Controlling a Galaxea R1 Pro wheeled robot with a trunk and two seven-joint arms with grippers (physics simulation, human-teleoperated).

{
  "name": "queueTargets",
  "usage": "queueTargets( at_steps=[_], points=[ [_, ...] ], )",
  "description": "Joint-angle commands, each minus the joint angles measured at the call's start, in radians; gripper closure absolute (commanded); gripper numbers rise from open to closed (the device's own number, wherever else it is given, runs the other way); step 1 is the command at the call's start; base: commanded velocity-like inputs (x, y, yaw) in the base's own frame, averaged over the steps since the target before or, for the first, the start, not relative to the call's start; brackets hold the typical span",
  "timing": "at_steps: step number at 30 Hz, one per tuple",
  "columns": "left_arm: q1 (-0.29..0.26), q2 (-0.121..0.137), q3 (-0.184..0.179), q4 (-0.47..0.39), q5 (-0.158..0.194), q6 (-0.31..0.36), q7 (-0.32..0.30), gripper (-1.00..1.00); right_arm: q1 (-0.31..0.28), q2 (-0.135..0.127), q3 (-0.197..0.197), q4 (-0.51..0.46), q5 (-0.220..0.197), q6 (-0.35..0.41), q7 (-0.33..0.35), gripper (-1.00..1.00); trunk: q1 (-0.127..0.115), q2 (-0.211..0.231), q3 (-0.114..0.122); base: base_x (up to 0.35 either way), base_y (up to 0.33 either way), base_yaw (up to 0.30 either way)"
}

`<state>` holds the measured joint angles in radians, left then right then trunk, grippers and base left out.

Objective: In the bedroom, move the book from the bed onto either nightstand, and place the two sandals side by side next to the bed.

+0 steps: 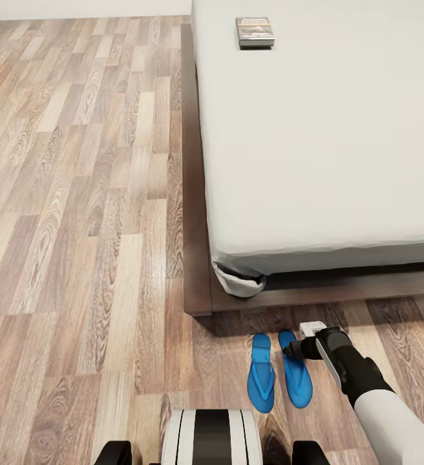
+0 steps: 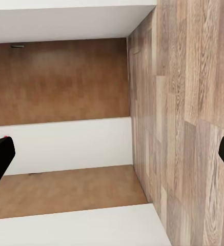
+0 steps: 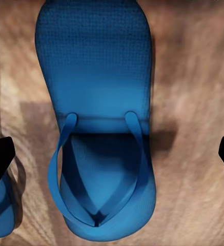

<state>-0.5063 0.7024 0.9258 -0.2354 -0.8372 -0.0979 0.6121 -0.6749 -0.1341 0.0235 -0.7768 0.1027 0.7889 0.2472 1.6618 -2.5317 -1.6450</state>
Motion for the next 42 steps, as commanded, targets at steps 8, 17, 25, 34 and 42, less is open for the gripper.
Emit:
queueTargets(
  at_steps=[8, 17, 25, 34, 42],
  points=[
    [-0.001, 0.000, 0.008, 0.002, -0.007, -0.008, 0.001, -1.00, 0.000, -0.003, 0.003, -0.001, 0.011, 0.003, 0.007, -1.00, -0.002, 0.001, 0.015, 0.000, 0.000, 0.000],
    [-0.001, 0.000, 0.008, 0.002, -0.007, -0.007, 0.001, -1.00, 0.000, -0.004, 0.002, -0.001, 0.011, 0.003, 0.007, -1.00, -0.004, 0.002, 0.034, 0.000, 0.000, 0.000],
    [-0.001, 0.000, 0.008, 0.002, -0.007, -0.007, 0.001, -1.00, 0.000, -0.005, 0.001, -0.002, 0.010, 0.003, 0.007, -1.00, -0.004, 0.002, 0.034, 0.000, 0.000, 0.000],
    [-0.001, 0.000, 0.008, 0.002, -0.007, -0.007, 0.001, -1.00, 0.000, -0.008, 0.001, -0.002, 0.008, 0.002, 0.007, -1.00, -0.006, 0.003, 0.046, 0.000, 0.000, 0.000],
    [-0.001, 0.000, 0.008, 0.002, -0.007, -0.007, 0.001, -1.00, 0.000, -0.008, 0.001, -0.001, 0.008, 0.001, 0.007, -1.00, -0.007, 0.003, 0.057, 0.000, 0.000, 0.000]
  ],
)
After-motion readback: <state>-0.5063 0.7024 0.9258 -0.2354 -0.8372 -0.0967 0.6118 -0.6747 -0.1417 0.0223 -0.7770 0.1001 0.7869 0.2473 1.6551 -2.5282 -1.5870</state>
